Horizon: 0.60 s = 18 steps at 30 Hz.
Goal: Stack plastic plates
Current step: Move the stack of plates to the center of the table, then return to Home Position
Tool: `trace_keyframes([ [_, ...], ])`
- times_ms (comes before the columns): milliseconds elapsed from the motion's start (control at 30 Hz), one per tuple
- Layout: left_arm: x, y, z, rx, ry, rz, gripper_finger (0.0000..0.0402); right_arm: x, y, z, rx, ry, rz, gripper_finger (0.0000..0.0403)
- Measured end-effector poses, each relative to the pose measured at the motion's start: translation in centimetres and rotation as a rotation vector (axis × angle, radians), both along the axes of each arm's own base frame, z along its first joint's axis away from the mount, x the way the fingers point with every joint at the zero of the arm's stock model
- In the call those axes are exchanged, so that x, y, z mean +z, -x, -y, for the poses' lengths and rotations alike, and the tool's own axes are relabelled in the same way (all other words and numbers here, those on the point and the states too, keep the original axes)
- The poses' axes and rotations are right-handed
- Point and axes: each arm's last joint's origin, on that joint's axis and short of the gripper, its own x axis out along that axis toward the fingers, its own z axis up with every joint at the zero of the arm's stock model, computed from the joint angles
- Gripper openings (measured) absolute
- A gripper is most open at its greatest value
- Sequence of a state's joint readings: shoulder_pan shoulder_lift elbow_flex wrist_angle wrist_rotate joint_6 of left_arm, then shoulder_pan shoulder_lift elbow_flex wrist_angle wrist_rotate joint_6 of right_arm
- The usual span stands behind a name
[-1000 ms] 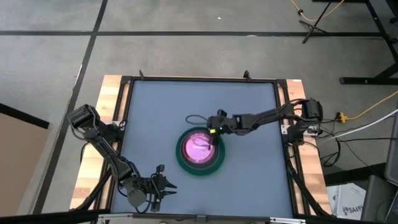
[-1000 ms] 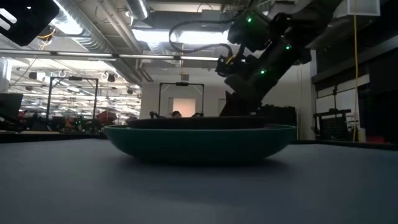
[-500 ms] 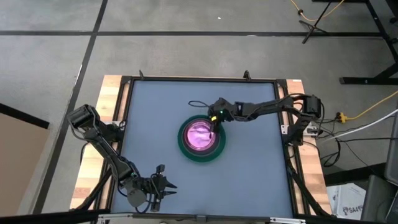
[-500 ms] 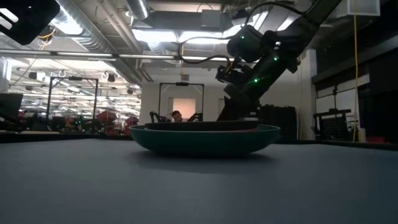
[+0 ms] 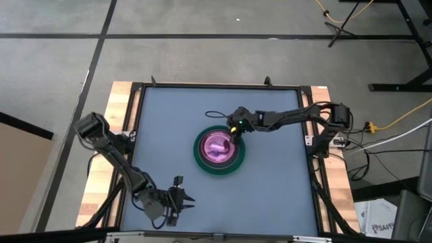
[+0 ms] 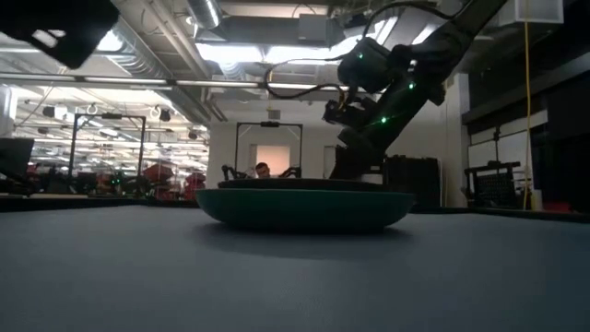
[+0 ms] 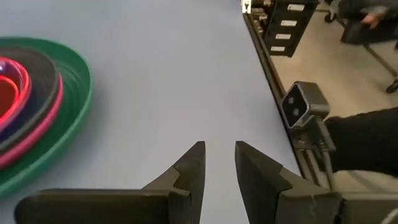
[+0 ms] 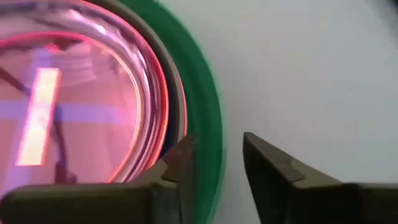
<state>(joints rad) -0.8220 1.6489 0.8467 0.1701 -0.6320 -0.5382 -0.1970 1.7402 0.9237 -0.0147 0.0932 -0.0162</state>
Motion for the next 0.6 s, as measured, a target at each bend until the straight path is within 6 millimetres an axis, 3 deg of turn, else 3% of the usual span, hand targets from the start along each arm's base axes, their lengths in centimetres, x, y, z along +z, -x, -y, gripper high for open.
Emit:
trace_keyframes([
  [167,1.4,-1.5,-2.2,-0.041,-0.028,0.000,0.0082,3.2,0.7,-0.8,0.076,0.025,0.080,0.0139],
  [367,2.9,-3.0,-6.5,-0.049,-0.128,-0.045,0.0082,7.4,3.0,-1.7,0.137,0.074,0.145,0.0140],
  [600,2.8,-3.9,-12.5,-0.039,-0.186,-0.073,0.0082,8.6,7.2,-1.8,0.166,0.132,0.200,0.0140],
])
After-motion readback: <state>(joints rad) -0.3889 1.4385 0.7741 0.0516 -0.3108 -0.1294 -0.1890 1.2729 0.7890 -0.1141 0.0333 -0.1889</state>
